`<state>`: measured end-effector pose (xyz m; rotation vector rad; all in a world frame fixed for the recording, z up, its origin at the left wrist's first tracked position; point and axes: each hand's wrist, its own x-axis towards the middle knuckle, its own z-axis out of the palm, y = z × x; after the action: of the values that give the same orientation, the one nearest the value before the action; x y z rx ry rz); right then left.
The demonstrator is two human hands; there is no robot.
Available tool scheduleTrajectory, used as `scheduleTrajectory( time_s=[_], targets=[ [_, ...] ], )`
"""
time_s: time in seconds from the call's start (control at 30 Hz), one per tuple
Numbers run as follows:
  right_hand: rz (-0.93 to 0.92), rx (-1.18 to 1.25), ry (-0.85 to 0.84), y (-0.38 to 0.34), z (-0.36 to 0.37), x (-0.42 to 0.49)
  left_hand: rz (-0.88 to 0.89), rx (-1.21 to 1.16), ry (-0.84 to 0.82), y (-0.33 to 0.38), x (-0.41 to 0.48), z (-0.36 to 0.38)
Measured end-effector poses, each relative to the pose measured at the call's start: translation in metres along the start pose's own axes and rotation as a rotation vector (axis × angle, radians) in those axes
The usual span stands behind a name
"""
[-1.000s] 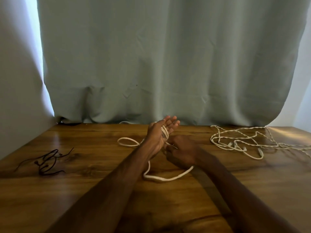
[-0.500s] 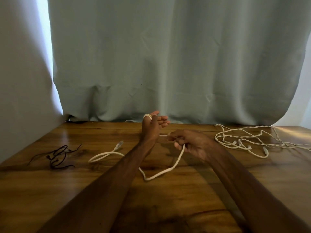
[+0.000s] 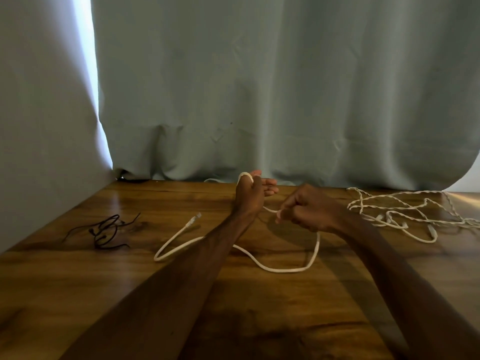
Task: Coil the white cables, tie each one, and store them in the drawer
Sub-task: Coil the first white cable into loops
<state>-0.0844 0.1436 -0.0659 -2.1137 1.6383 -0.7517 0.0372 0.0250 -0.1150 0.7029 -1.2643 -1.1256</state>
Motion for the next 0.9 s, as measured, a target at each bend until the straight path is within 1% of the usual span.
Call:
scheduleTrajectory(
  time_s=[0.07, 0.1, 0.2, 0.27, 0.33, 0.4, 0.47, 0.6, 0.7, 0.77, 0.83, 0.9],
  targets=[
    [-0.083, -0.064, 0.019, 0.0, 0.0, 0.001, -0.038, 0.012, -0.024, 0.002, -0.001, 0.001],
    [-0.113, -0.083, 0.036, 0.0, -0.001, 0.001, -0.047, 0.057, -0.047, 0.001, -0.003, 0.002],
    [-0.156, -0.052, 0.122, 0.0, -0.005, -0.001, -0.017, 0.287, -0.158, -0.002, -0.011, 0.002],
    [-0.183, -0.026, 0.201, 0.003, -0.007, 0.0, -0.021, 0.308, -0.257, 0.001, -0.016, 0.001],
    [-0.226, -0.049, 0.315, 0.009, -0.008, 0.001, -0.062, 0.286, -0.322, 0.012, -0.02, 0.003],
    [-0.265, -0.066, 0.43, 0.016, -0.009, 0.004, -0.117, 0.213, -0.426, 0.024, -0.025, 0.008],
    [-0.3, -0.073, 0.528, 0.023, -0.012, 0.006, -0.232, 0.104, -0.563, 0.032, -0.028, 0.014],
    [-0.322, -0.146, 0.67, 0.039, -0.023, 0.004, -0.456, 0.037, -0.795, 0.037, -0.028, 0.017],
    [-0.316, -0.109, 0.652, 0.05, -0.026, 0.002, -0.536, -0.109, -0.914, 0.041, -0.025, 0.017],
    [-0.314, -0.07, 0.616, 0.053, -0.022, 0.003, -0.529, -0.236, -0.965, 0.046, -0.026, 0.018],
    [-0.293, -0.071, 0.593, 0.054, -0.014, 0.006, -0.507, -0.393, -0.98, 0.049, -0.025, 0.02],
    [-0.242, -0.071, 0.518, 0.054, -0.003, 0.008, -0.499, -0.535, -0.939, 0.05, -0.023, 0.02]
  ],
)
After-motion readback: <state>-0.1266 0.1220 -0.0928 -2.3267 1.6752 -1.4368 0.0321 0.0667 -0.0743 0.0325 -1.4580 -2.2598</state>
